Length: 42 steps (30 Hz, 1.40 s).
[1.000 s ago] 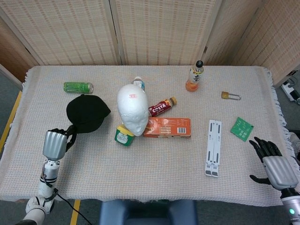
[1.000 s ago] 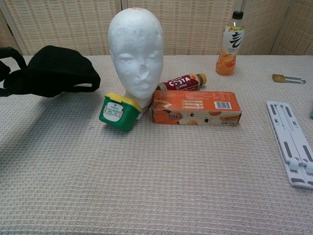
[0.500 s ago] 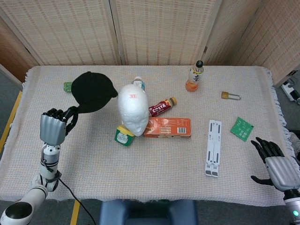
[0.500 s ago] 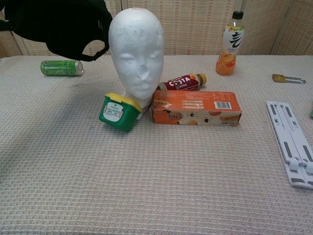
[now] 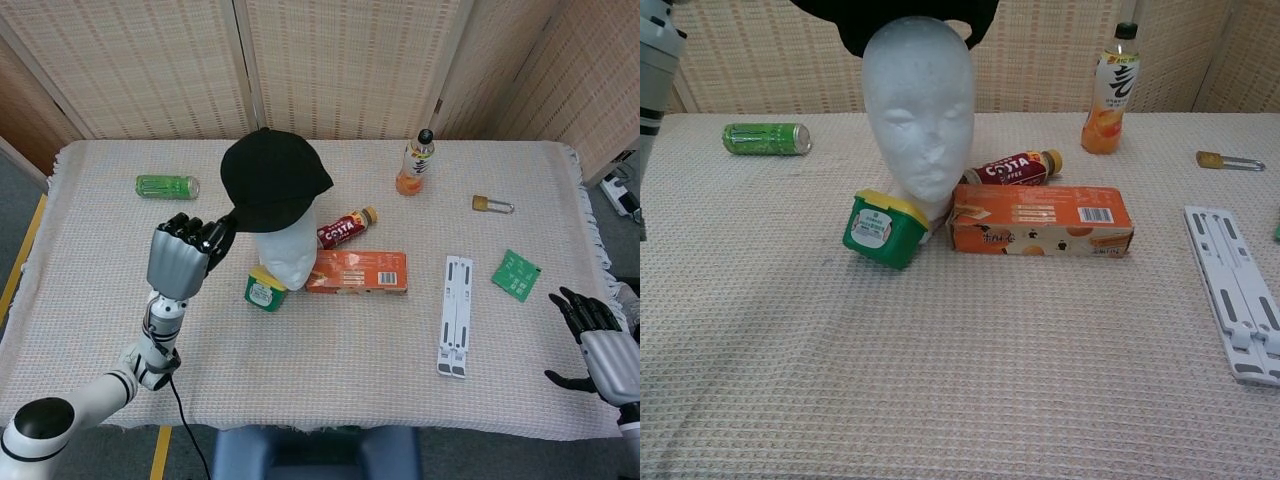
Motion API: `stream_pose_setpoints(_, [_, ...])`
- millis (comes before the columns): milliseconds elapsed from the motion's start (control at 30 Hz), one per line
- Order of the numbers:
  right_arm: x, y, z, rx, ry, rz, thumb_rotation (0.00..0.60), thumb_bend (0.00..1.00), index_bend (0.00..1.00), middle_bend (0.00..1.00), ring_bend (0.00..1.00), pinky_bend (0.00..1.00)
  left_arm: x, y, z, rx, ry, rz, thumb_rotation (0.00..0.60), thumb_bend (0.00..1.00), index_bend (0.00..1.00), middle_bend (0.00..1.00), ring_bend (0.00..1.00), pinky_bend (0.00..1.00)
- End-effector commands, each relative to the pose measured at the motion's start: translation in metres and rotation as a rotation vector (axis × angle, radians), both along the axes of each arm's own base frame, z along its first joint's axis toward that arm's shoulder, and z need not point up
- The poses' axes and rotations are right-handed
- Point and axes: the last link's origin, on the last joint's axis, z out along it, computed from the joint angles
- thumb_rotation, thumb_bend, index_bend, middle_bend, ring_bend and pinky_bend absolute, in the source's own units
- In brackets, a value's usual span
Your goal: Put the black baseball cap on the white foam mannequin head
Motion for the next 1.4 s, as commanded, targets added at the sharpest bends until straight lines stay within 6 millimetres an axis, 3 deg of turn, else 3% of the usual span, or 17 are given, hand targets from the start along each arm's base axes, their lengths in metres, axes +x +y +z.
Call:
stream_pose_setpoints(33, [0.0,0.0,0.004,-0.009,-0.008,0.004,0.6,0.0,0.0,0.0,0.0,0.0,0.01,-0.011,-0.02,-0.044,0.03,-0.025,0.6,0.54,0.7,1.0,1.0,1.0])
stream_pose_setpoints(133, [0.001,0.002,0.009,-0.022,-0.019,0.012,0.6,0.0,0.0,0.0,0.0,0.0,0.003,-0.023,-0.038,-0.088,0.071,-0.019,0.6,0.54,0.7,1.0,1.0,1.0])
stream_pose_setpoints(233, [0.001,0.003,0.01,-0.025,-0.022,0.014,0.6,0.0,0.0,0.0,0.0,0.0,0.0,-0.025,-0.042,-0.096,0.078,-0.015,0.6,0.54,0.7,1.0,1.0,1.0])
stream_pose_setpoints(400, [0.003,0.007,0.013,-0.032,-0.026,0.023,0.6,0.0,0.0,0.0,0.0,0.0,-0.031,-0.054,-0.072,-0.197,0.128,0.006,0.6,0.54,0.69,1.0,1.0,1.0])
stream_pose_setpoints(633, [0.005,0.007,0.008,-0.013,-0.014,0.03,0.6,0.01,0.0,0.0,0.0,0.0,-0.048,-0.063,-0.081,-0.232,0.151,0.026,0.6,0.48,0.61,1.0,1.0,1.0])
stream_pose_setpoints(700, [0.005,0.007,0.007,-0.012,-0.012,0.031,0.6,0.01,0.0,0.0,0.0,0.0,-0.053,-0.065,-0.081,-0.229,0.157,0.045,0.6,0.41,0.47,1.0,1.0,1.0])
stream_pose_setpoints(767, [0.005,0.007,0.006,-0.013,-0.01,0.029,0.6,0.01,0.0,0.0,0.0,0.0,-0.058,-0.068,-0.08,-0.237,0.155,0.069,0.6,0.29,0.21,1.0,1.0,1.0])
stream_pose_setpoints(833, [0.004,0.007,0.006,-0.013,-0.008,0.028,0.6,0.01,0.0,0.0,0.0,0.0,-0.061,-0.07,-0.077,-0.244,0.155,0.086,0.6,0.21,0.07,1.0,0.99,1.0])
stream_pose_setpoints(900, [0.004,0.006,0.004,-0.008,-0.005,0.026,0.6,0.01,0.0,0.0,0.0,0.0,-0.064,-0.073,-0.073,-0.26,0.147,0.105,0.6,0.15,0.0,0.98,0.98,1.0])
stream_pose_setpoints(1000, [0.005,0.007,0.003,-0.003,-0.002,0.028,0.6,0.01,0.0,0.0,0.0,0.0,-0.07,-0.08,-0.063,-0.299,0.129,0.15,0.6,0.1,0.0,0.9,0.94,1.0])
stream_pose_setpoints(1133, [0.006,0.008,0.004,-0.016,-0.003,0.032,0.6,0.01,0.0,0.0,0.0,0.0,-0.093,-0.099,-0.04,-0.36,0.136,0.276,0.6,0.09,0.0,0.74,0.79,0.99])
stream_pose_setpoints(1200, [0.006,0.008,0.005,-0.028,-0.005,0.033,0.6,0.01,0.0,0.0,0.0,0.0,-0.112,-0.112,-0.024,-0.398,0.151,0.385,0.6,0.08,0.01,0.63,0.63,0.91])
stream_pose_setpoints(1267, [0.006,0.008,0.005,-0.035,-0.005,0.033,0.6,0.01,0.0,0.0,0.0,0.0,-0.131,-0.124,-0.008,-0.425,0.157,0.499,0.6,0.08,0.06,0.48,0.44,0.67])
stream_pose_setpoints(1367, [0.007,0.007,0.004,-0.05,-0.007,0.037,0.6,0.01,0.0,0.0,0.0,0.0,-0.159,-0.143,0.019,-0.488,0.117,0.675,0.6,0.05,0.11,0.36,0.29,0.45])
stream_pose_setpoints(1400, [0.007,0.007,0.003,-0.057,-0.008,0.04,0.6,0.01,0.0,0.0,0.0,0.0,-0.171,-0.151,0.03,-0.514,0.101,0.759,0.6,0.05,0.12,0.35,0.27,0.43])
